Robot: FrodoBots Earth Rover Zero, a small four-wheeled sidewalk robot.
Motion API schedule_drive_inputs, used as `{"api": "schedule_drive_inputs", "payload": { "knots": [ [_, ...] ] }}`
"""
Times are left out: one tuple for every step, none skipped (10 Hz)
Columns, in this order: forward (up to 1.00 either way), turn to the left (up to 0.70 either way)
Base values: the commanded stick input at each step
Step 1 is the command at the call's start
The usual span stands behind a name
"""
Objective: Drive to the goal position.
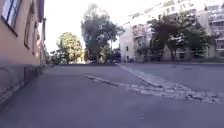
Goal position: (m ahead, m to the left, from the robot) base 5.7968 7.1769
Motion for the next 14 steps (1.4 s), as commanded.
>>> {"api": "schedule_drive_inputs", "payload": {
  "knots": [
    [0.50, 0.50],
    [0.50, 0.50],
    [0.50, 0.50],
    [0.50, 0.42],
    [0.50, 0.25],
    [0.50, 0.09],
    [0.50, 0.00],
    [0.50, 0.00],
    [0.50, 0.00],
    [0.50, 0.00],
    [0.50, 0.00],
    [0.50, 0.00],
    [0.50, 0.00],
    [0.50, 0.00]
  ]
}}
